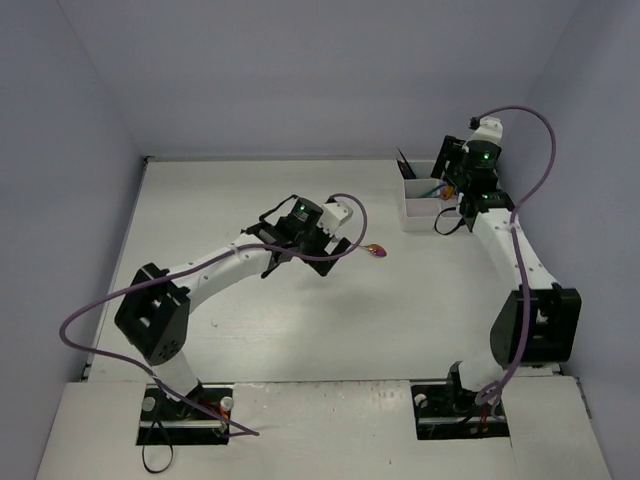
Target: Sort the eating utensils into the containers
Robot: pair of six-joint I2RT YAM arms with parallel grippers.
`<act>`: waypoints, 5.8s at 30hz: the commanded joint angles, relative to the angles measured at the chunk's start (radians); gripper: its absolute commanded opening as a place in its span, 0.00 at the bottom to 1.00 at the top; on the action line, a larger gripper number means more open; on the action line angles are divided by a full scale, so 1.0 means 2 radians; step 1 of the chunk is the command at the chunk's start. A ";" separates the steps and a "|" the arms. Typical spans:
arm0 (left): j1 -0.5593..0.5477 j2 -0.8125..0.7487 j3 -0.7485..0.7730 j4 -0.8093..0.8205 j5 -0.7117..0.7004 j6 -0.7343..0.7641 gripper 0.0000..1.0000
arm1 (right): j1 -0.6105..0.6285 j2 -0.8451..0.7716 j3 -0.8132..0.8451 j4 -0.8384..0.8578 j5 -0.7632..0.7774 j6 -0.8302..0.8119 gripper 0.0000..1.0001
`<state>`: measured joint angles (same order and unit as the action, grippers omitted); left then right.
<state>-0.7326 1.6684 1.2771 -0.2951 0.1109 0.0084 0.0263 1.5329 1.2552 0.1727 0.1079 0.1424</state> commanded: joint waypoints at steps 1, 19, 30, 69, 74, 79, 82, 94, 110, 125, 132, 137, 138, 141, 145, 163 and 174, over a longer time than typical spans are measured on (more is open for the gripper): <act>0.002 0.065 0.093 -0.021 0.083 0.112 0.92 | -0.003 -0.085 -0.009 -0.016 -0.035 0.033 0.71; 0.010 0.297 0.347 -0.106 0.137 0.240 0.86 | -0.002 -0.321 -0.159 -0.118 -0.133 0.118 0.75; 0.018 0.357 0.384 -0.106 0.164 0.242 0.82 | 0.000 -0.354 -0.166 -0.165 -0.136 0.119 0.76; 0.000 -0.030 -0.023 0.193 0.167 0.002 0.00 | 0.043 -0.195 -0.092 -0.173 -0.332 0.186 0.89; -0.011 -0.072 -0.016 0.202 0.160 0.003 0.00 | 0.085 -0.144 -0.048 -0.170 -0.346 0.202 0.89; -0.022 -0.103 -0.015 0.207 0.140 0.010 0.00 | 0.093 -0.124 -0.024 -0.152 -0.353 0.223 0.89; -0.026 -0.114 -0.015 0.212 0.133 0.010 0.00 | 0.098 -0.111 -0.018 -0.147 -0.359 0.229 0.88; -0.031 -0.113 -0.003 0.215 0.094 0.026 0.00 | 0.125 -0.112 -0.022 -0.132 -0.364 0.242 0.45; -0.030 -0.101 -0.011 0.214 0.081 0.013 0.34 | 0.125 -0.121 -0.013 -0.121 -0.337 0.227 0.00; 0.046 -0.208 -0.120 0.089 -0.099 -0.053 0.83 | 0.010 -0.034 0.104 -0.092 -0.271 0.164 0.00; 0.126 -0.302 -0.188 0.000 -0.112 -0.062 0.83 | -0.008 0.027 0.119 -0.023 -0.204 0.184 0.00; 0.132 -0.348 -0.230 -0.002 -0.151 -0.050 0.84 | -0.011 0.061 0.110 0.030 -0.184 0.205 0.00; 0.133 -0.354 -0.235 0.006 -0.155 -0.050 0.85 | -0.011 0.065 0.107 0.043 -0.182 0.208 0.00; 0.134 -0.356 -0.236 0.017 -0.164 -0.049 0.86 | -0.011 0.080 0.094 0.079 -0.178 0.213 0.00; 0.139 -0.342 -0.230 0.020 -0.157 -0.043 0.86 | -0.011 0.097 0.070 0.120 -0.178 0.228 0.00; 0.143 -0.322 -0.224 0.019 -0.144 -0.047 0.86 | -0.040 0.089 -0.015 0.147 -0.174 0.213 0.45; 0.145 -0.322 -0.221 0.020 -0.134 -0.053 0.86 | -0.052 -0.046 -0.003 0.021 -0.084 0.095 0.84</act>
<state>-0.4511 1.0271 0.7887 -0.3027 -0.1709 -0.0884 -0.0727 1.6230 1.2041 0.2535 -0.1628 0.4617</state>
